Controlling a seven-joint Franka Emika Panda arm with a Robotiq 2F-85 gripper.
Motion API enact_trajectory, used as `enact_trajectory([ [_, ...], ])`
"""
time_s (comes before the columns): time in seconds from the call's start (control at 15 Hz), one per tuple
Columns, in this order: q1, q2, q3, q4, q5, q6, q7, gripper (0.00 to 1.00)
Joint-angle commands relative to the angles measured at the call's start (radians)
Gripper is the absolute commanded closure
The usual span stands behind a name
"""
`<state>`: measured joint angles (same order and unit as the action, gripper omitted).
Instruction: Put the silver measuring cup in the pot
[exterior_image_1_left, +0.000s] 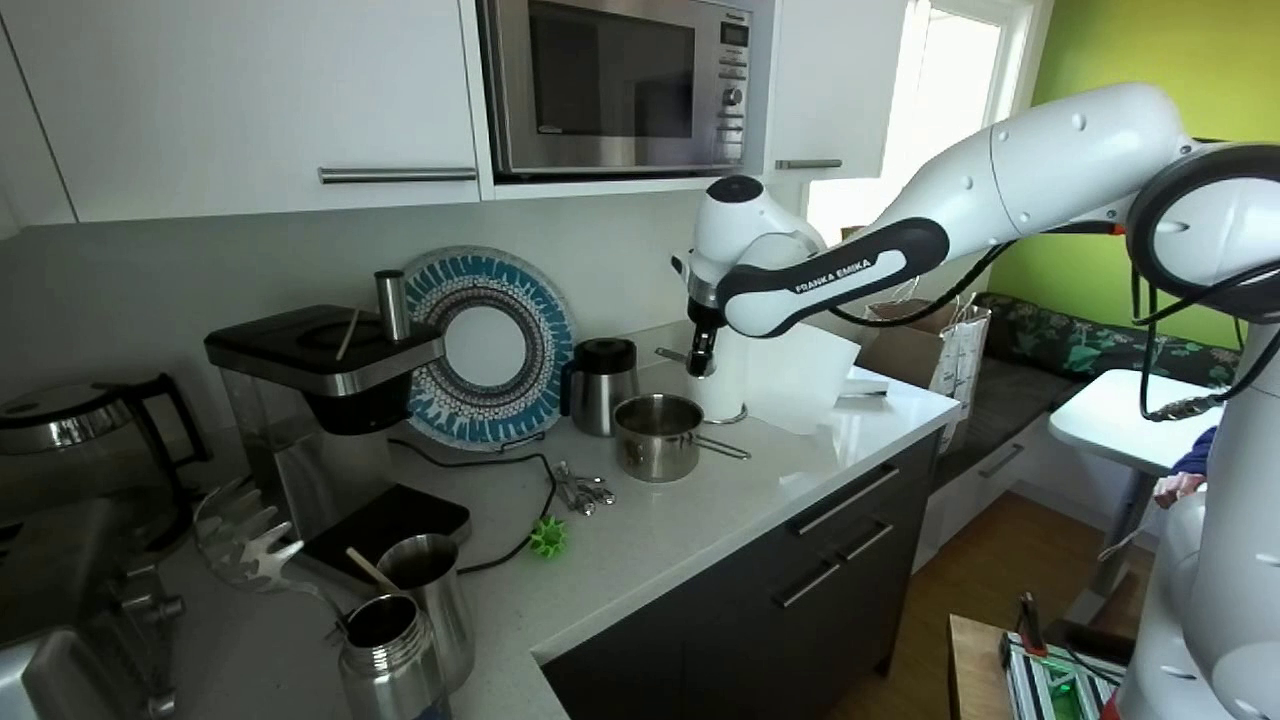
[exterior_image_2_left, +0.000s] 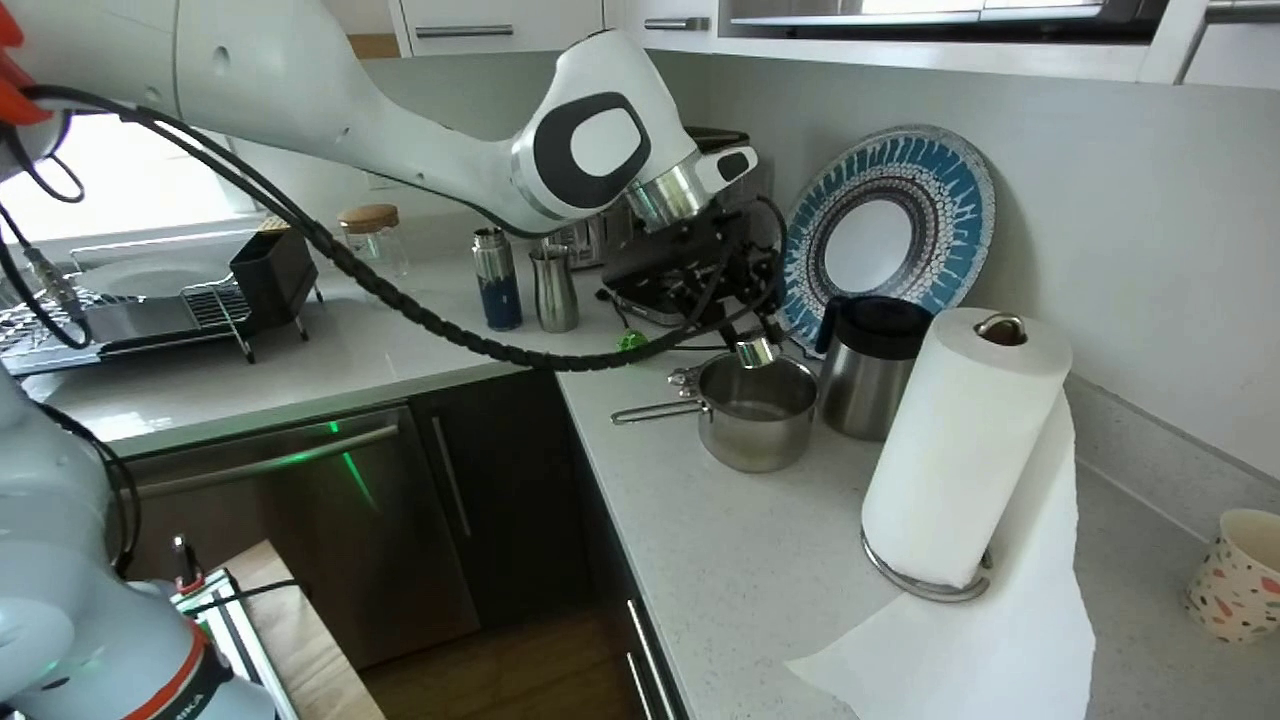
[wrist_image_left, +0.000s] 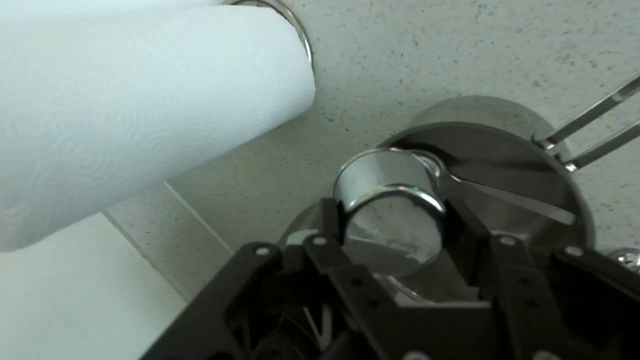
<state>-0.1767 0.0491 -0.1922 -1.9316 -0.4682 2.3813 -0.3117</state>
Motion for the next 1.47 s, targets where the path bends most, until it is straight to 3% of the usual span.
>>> enact_trajectory([
  [0.0,-0.007,0.022,-0.011,-0.067,-0.069,0.11,0.147,0.7],
  [0.47,0.008,0.082,-0.014,-0.108,-0.086,0.271,0.208,0.7],
  [0.73,0.023,0.083,0.008,-0.125,-0.021,0.253,0.189,0.7],
  [0.8,0.025,0.08,0.012,-0.131,-0.016,0.254,0.191,0.2],
  [0.87,0.027,0.075,0.015,-0.137,-0.009,0.251,0.194,0.19],
  [1.07,0.044,0.042,0.01,-0.147,-0.054,0.266,0.241,0.01],
  [1.27,0.056,0.001,0.024,-0.157,-0.062,0.273,0.239,0.0],
  [1.4,0.065,-0.039,0.086,-0.206,0.148,0.262,0.045,0.0],
])
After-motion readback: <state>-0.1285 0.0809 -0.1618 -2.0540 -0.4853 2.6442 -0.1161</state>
